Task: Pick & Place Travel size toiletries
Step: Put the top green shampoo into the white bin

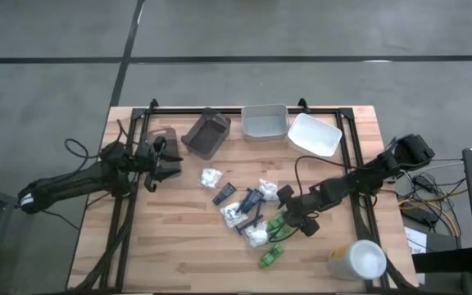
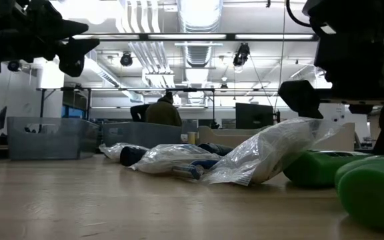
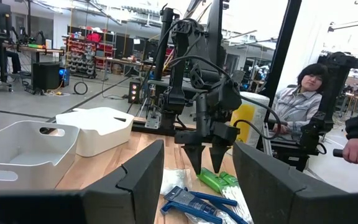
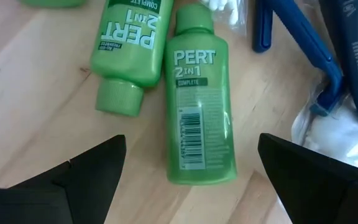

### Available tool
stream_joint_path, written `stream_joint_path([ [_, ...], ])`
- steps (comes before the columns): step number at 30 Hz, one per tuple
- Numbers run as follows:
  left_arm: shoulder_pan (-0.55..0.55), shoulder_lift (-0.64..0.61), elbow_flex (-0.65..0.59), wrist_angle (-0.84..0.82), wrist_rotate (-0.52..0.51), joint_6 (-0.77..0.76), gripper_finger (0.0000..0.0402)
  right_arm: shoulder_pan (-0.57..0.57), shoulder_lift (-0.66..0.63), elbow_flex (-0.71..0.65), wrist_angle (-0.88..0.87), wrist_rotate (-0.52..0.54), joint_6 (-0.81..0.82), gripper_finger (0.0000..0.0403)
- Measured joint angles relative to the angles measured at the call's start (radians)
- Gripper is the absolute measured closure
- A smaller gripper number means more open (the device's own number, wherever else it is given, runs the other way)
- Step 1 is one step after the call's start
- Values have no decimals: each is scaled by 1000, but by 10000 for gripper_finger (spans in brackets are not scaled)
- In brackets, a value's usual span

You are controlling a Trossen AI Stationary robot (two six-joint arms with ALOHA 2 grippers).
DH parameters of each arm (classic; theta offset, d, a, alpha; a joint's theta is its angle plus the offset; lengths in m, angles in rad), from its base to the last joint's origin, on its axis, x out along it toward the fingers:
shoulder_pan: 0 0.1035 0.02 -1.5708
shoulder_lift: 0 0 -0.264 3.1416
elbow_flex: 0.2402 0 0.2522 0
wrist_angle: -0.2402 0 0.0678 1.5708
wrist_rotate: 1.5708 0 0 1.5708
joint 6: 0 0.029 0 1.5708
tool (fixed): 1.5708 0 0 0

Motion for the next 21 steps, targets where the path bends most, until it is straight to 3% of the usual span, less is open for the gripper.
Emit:
stream_joint_path([
  [11,0,0,0,0,0,0,204,-1,69,15,58,-6,4,47],
  [21,0,0,0,0,0,0,204,-3,66,19,53,0,4,151],
])
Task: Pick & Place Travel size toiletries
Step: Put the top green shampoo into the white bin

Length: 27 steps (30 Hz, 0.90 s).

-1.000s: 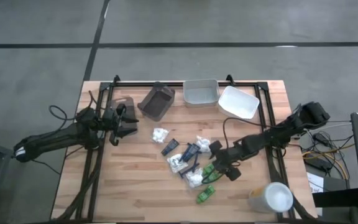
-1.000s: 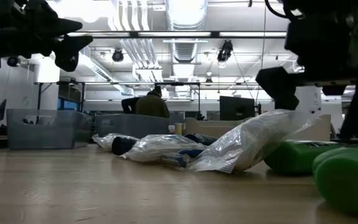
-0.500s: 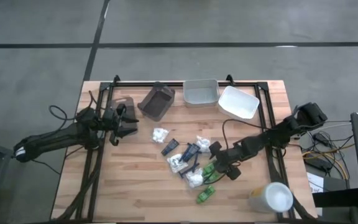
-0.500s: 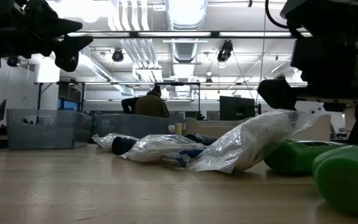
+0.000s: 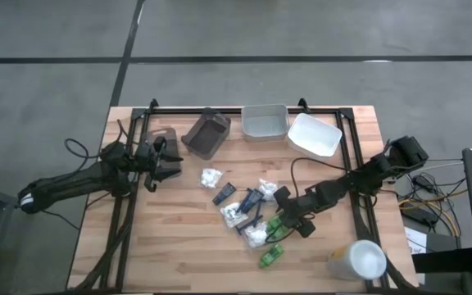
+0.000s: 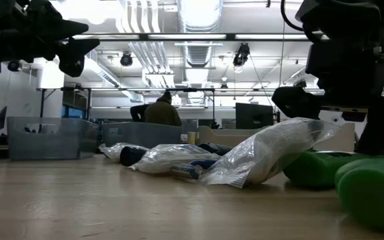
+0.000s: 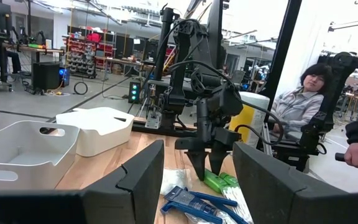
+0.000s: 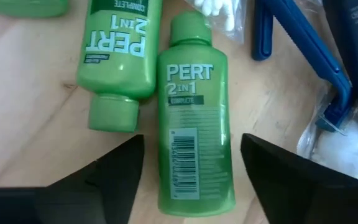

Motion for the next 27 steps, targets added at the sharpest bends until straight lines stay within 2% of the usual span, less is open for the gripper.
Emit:
stream_joint_path([
  [7,0,0,0,0,0,0,204,1,0,1,-6,-1,0,218],
  [12,0,0,0,0,0,0,204,1,0,13,-28,-2,2,251],
  [16,0,0,0,0,0,0,204,1,0,32,-74,-5,50,258],
  [22,0,0,0,0,0,0,204,1,-15,45,-94,-16,90,243],
  [27,0,0,0,0,0,0,204,1,-59,60,-93,-72,102,250],
])
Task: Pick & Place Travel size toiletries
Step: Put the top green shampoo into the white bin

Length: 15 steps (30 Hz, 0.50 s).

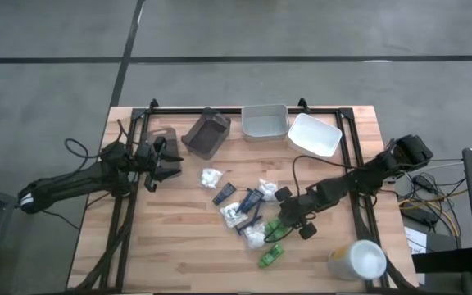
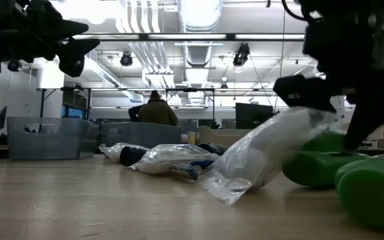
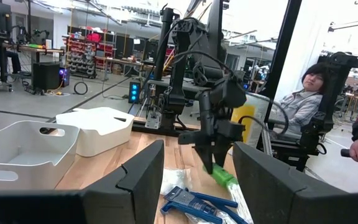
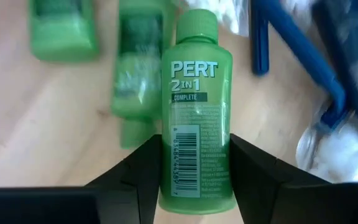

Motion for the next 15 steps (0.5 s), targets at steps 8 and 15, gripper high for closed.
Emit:
stream_joint_path([
  [8,0,0,0,0,0,0,204,0,-133,34,1,-47,99,246],
  [15,0,0,0,0,0,0,204,-2,-267,70,11,-42,188,245],
])
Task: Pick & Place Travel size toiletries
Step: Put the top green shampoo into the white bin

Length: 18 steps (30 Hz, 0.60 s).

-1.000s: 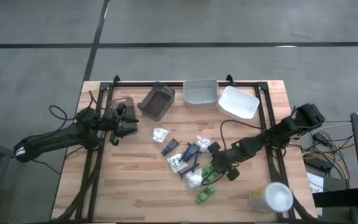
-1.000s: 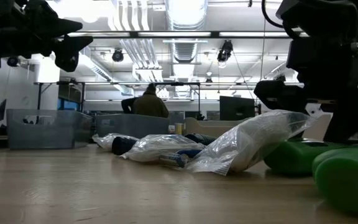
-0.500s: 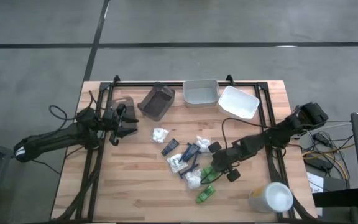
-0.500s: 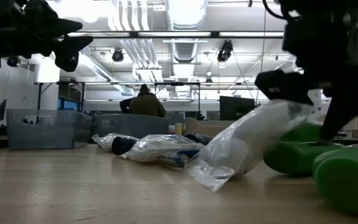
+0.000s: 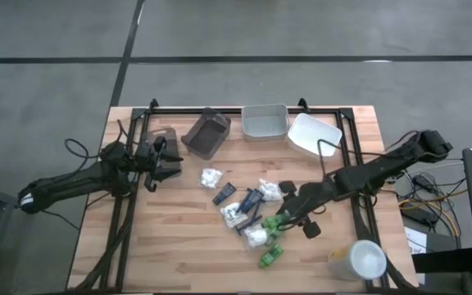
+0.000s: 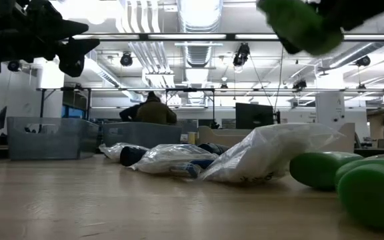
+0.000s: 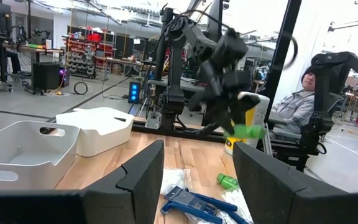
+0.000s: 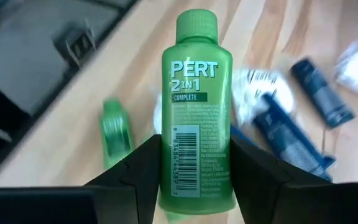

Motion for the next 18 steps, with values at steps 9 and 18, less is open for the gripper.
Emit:
stream_joint_path([
  [9,0,0,0,0,0,0,204,-5,-102,41,0,86,108,246],
  [18,0,0,0,0,0,0,204,-32,-114,66,1,146,111,242],
])
